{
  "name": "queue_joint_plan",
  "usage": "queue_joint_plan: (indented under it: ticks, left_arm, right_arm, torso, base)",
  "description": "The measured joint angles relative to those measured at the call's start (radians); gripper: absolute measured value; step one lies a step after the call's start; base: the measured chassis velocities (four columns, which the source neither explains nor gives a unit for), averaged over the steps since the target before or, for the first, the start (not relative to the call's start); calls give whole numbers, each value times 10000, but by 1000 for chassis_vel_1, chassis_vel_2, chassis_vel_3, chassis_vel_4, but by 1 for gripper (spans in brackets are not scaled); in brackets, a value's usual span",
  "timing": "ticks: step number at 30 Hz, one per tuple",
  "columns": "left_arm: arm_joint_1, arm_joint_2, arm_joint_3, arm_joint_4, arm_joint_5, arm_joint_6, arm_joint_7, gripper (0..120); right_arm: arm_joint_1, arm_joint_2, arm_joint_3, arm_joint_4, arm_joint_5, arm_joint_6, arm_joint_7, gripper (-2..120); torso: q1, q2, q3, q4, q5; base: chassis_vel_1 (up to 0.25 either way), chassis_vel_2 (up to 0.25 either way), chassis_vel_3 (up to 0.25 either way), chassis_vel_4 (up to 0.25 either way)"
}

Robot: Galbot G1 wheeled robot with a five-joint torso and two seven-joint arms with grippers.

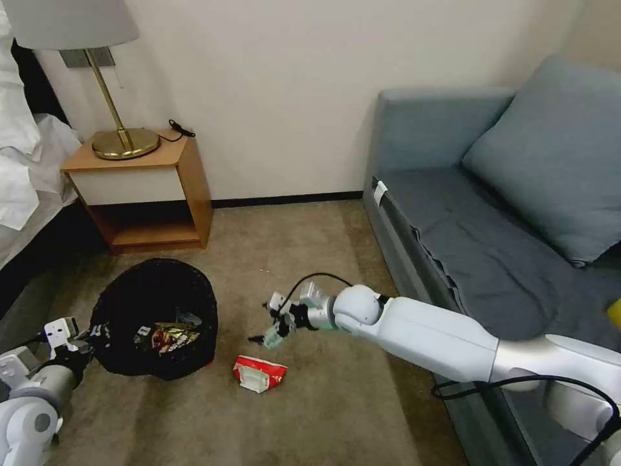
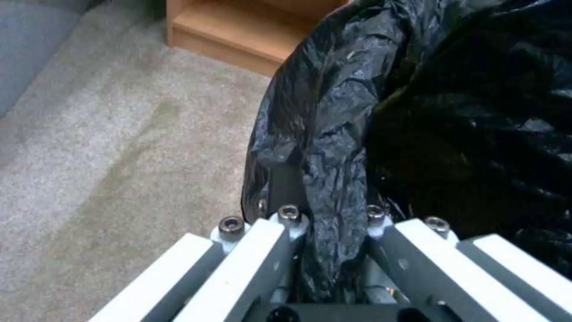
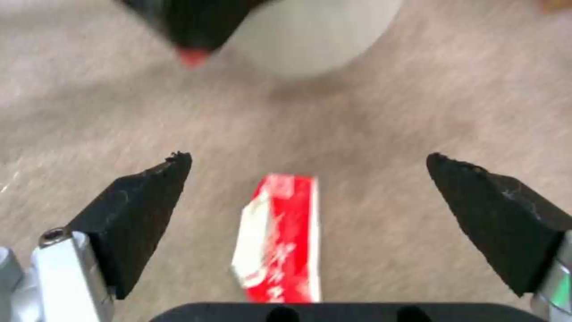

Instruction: Pick up the trash bin, then pick up the garbage on the floor and place it into the trash bin.

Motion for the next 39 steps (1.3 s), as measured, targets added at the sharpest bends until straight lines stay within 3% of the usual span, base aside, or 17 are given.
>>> queue_joint_plan:
  ticks: [8, 22, 30, 39]
  left_arm:
    - [-72, 30, 41, -5, 0, -1, 5, 2]
    - [56, 206, -276, 209, 180, -158, 388, 2]
    - [45, 207, -301, 271, 194, -212, 413, 2]
    - [8, 170, -200, 339, 235, -257, 420, 2]
  right_arm:
    - [-226, 838, -533, -1089, 64, -159, -486, 100]
    - [-1330, 2416, -294, -4284, -1274, 434, -688, 100]
    - [-1456, 2695, -15, -5181, -1582, 734, -684, 100]
    - [-1625, 2754, 76, -5253, -1647, 780, -661, 72]
  torso:
    - [0, 0, 0, 2, 0]
    - [0, 0, 0, 1, -1]
    - [0, 0, 0, 1, 0]
    - [0, 0, 0, 0, 0]
  base:
    - [0, 0, 0, 0]
    - [0, 0, 0, 0]
    - [0, 0, 0, 0]
    - [0, 0, 0, 0]
